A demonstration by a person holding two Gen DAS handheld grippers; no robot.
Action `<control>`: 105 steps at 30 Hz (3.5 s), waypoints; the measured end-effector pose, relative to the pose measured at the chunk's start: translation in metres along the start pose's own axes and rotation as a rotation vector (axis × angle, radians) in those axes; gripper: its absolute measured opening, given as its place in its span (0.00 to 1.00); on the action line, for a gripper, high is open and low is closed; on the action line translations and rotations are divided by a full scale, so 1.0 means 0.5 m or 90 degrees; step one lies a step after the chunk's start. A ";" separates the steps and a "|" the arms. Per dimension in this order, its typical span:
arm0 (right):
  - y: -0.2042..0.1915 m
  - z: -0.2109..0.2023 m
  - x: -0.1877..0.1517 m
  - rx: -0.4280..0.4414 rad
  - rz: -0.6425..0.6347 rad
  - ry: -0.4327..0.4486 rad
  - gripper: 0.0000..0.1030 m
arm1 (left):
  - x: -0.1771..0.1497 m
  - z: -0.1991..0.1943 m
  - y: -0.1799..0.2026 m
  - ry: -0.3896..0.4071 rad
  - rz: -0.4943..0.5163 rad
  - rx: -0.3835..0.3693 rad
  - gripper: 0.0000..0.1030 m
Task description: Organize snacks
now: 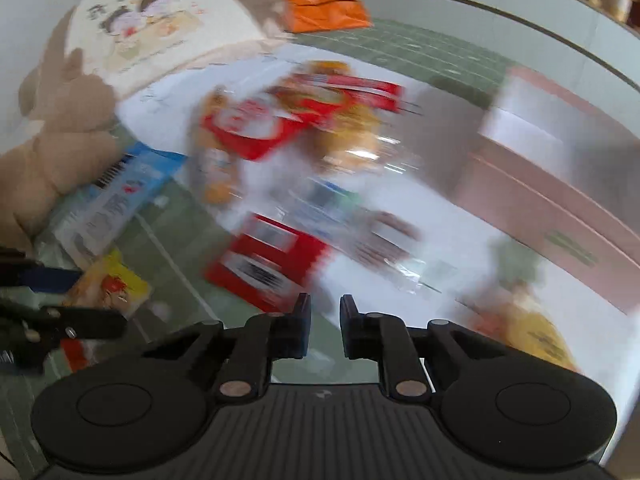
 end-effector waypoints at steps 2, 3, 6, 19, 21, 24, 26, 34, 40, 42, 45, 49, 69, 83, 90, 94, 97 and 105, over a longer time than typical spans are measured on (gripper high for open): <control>0.043 -0.014 -0.024 -0.019 0.014 -0.001 0.15 | -0.006 0.004 0.032 -0.010 0.012 -0.008 0.61; 0.061 -0.021 -0.033 -0.019 0.024 0.003 0.15 | -0.010 0.002 0.040 -0.010 0.012 -0.006 0.61; 0.092 -0.043 -0.039 0.003 0.052 0.035 0.21 | -0.016 -0.014 0.054 0.011 -0.010 0.017 0.61; 0.062 0.007 0.054 0.014 -0.069 0.111 0.62 | -0.069 0.002 0.089 0.011 -0.048 -0.001 0.61; 0.082 0.009 0.066 -0.002 -0.055 0.087 0.61 | -0.070 0.003 0.093 0.022 -0.042 -0.008 0.61; 0.144 -0.045 0.052 0.009 -0.009 0.116 0.68 | -0.072 -0.009 0.099 0.038 -0.046 -0.025 0.61; 0.194 -0.053 0.026 0.007 0.031 0.094 0.74 | -0.080 -0.022 0.103 0.044 -0.048 -0.042 0.61; 0.198 -0.032 -0.085 0.000 0.132 -0.009 0.70 | -0.090 -0.069 0.097 0.059 -0.025 -0.070 0.61; 0.159 -0.061 -0.085 -0.063 0.112 0.024 0.70 | -0.059 -0.072 0.152 0.061 0.020 -0.052 0.61; 0.171 -0.031 -0.074 -0.068 0.136 -0.003 0.68 | -0.049 -0.068 0.181 0.066 0.031 -0.039 0.61; 0.180 -0.021 -0.078 -0.099 0.102 -0.034 0.38 | -0.031 -0.072 0.218 0.081 0.019 -0.032 0.61; 0.193 -0.079 -0.105 -0.029 0.081 -0.016 0.33 | 0.033 -0.056 0.274 0.098 0.032 -0.027 0.61; 0.346 -0.249 -0.050 -0.061 0.218 0.087 0.33 | 0.430 0.165 0.381 0.181 0.049 -0.224 0.58; 0.353 -0.190 0.163 -0.059 0.236 0.077 0.73 | 0.144 -0.016 -0.110 0.154 0.011 0.074 0.58; 0.151 -0.182 0.031 -0.019 0.162 0.009 0.73 | 0.147 -0.008 -0.251 0.158 -0.080 0.082 0.58; 0.064 -0.180 -0.025 -0.010 0.144 -0.015 0.73 | 0.147 0.019 -0.240 0.138 -0.027 0.103 0.56; 0.018 -0.184 -0.045 -0.024 0.116 -0.018 0.73 | 0.120 0.032 -0.212 0.132 0.008 0.079 0.57; -0.026 -0.185 -0.039 -0.088 0.038 0.038 0.73 | 0.022 0.033 -0.073 0.106 0.044 -0.009 0.56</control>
Point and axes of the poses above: each gripper's, at about its wrist camera, not at the fingertips, and z roughly the way its jaws point, y to its right, x to its top, the point moved 8 cm from there along z, roughly the way its jaws point, and after that the axes turned 4 degrees about -x, right-handed, at the moved point
